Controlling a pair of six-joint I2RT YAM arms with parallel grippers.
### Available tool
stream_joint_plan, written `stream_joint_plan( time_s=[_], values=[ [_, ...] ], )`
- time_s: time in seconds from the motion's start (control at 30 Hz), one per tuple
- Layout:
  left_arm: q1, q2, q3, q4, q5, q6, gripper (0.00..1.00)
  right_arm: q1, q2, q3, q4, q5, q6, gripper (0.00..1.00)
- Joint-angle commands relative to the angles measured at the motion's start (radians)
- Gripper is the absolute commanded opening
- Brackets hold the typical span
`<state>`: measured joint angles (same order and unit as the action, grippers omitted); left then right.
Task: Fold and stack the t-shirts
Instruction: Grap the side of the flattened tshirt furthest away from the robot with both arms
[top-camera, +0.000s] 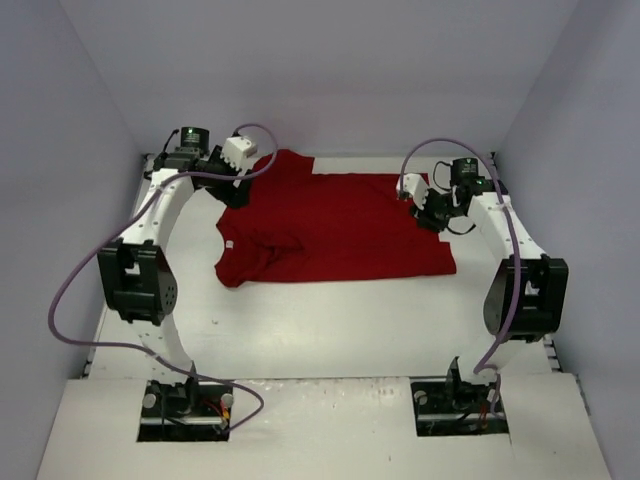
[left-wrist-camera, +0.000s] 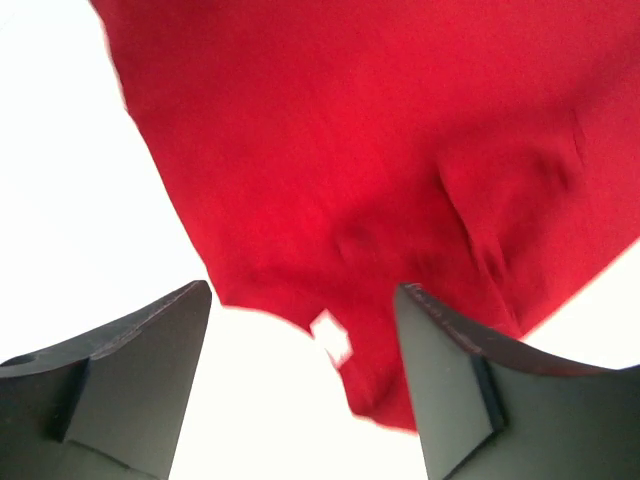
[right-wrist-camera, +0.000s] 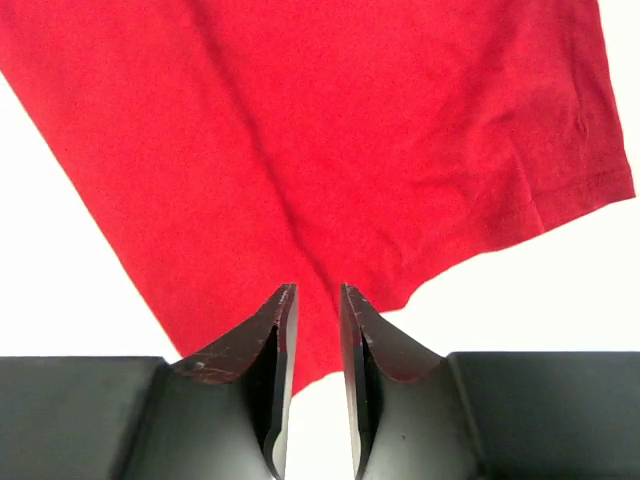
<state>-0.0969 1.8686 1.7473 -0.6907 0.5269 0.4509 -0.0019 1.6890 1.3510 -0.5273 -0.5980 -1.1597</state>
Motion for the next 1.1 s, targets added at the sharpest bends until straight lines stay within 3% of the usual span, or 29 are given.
stream_joint_plan(
  time_s=[0.0, 0.17, 0.3, 0.63, 1.07],
  values=[
    [-0.062, -0.095, -0.191, -0.165, -0.12, 0.249, 0.69, 0.036, 0.018, -0.075, -0.003, 0.163, -0.109, 0.15],
    [-0.077, -0.092, -0.327, -0.162, -0.207, 0.249, 0.65, 0.076, 0.072, -0.115, 0.004, 0.29, -0.105, 0.04],
    [-0.082, -0.052, -0.338, -0.126, -0.242, 0.245, 0.63, 0.085, 0.123, -0.112, 0.031, 0.341, -0.09, 0.01],
    [-0.11, 0.07, -0.336, -0.088, -0.293, 0.278, 0.6, 0.129, 0.25, -0.15, 0.084, 0.484, -0.094, 0.0],
    [-0.118, -0.05, -0.539, -0.09, -0.254, 0.341, 0.6, 0.132, 0.114, -0.346, 0.005, 0.558, -0.184, 0.0]
  ],
)
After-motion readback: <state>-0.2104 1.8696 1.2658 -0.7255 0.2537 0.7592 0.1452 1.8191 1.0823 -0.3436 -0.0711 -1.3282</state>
